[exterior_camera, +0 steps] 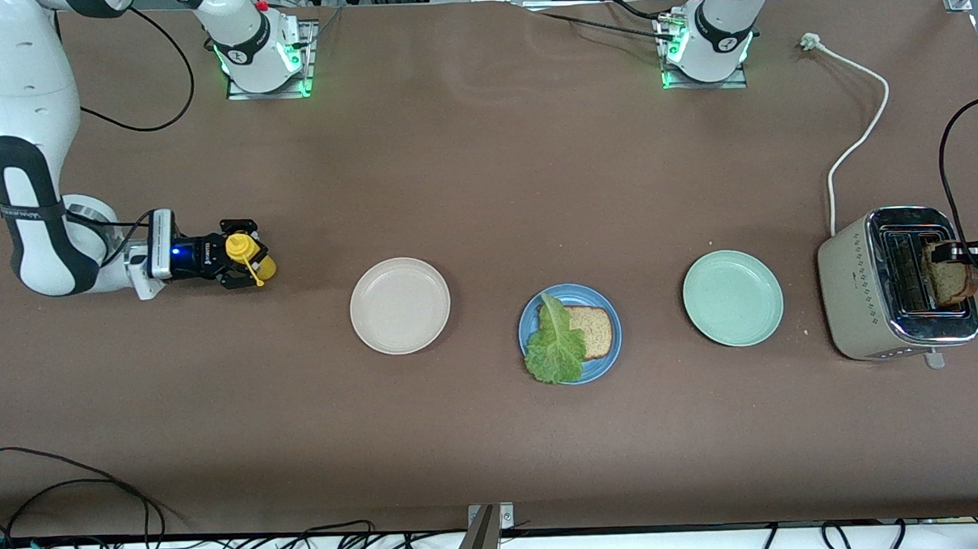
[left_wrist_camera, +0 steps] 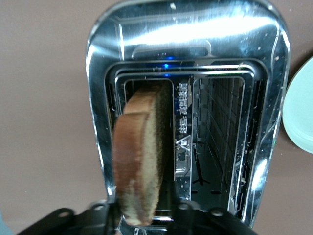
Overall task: Make sandwich in blue plate with both arms
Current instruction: 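Set down the mustard while the left gripper lifts toast from the toaster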
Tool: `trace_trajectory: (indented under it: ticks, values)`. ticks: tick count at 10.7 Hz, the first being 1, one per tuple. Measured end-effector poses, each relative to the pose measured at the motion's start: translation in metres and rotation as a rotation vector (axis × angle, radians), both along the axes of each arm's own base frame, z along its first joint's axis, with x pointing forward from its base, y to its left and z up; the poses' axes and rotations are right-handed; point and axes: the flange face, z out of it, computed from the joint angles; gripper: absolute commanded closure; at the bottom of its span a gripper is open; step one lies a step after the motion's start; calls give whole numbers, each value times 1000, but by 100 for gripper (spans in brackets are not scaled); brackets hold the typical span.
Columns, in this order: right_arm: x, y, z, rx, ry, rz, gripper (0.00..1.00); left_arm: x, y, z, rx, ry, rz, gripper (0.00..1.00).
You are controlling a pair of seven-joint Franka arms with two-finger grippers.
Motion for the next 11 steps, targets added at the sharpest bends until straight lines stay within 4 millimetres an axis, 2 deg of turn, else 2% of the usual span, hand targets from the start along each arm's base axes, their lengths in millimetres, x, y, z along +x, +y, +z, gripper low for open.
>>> trace_trajectory:
  ticks: [2,4,6,7,8,10,11]
  values:
    - [-7,-7,-11,19,8,-5,100,-2,0,-3,-4,15,2,100]
    - [-11,-18,-12,35,17,-11,100,-3,1,-3,-5,22,6,100]
    - [-13,-21,-16,37,27,-14,100,-8,4,6,-13,49,12,100]
    - [-14,-21,-19,37,32,-14,100,-9,6,21,-13,43,6,100]
    - [-15,-21,-22,37,37,-13,93,-12,5,43,-7,28,4,100]
    - [-16,-21,-26,36,43,-12,71,-25,-1,94,0,6,1,100]
    - [-16,-21,-27,36,43,-12,56,-33,-7,116,0,6,1,100]
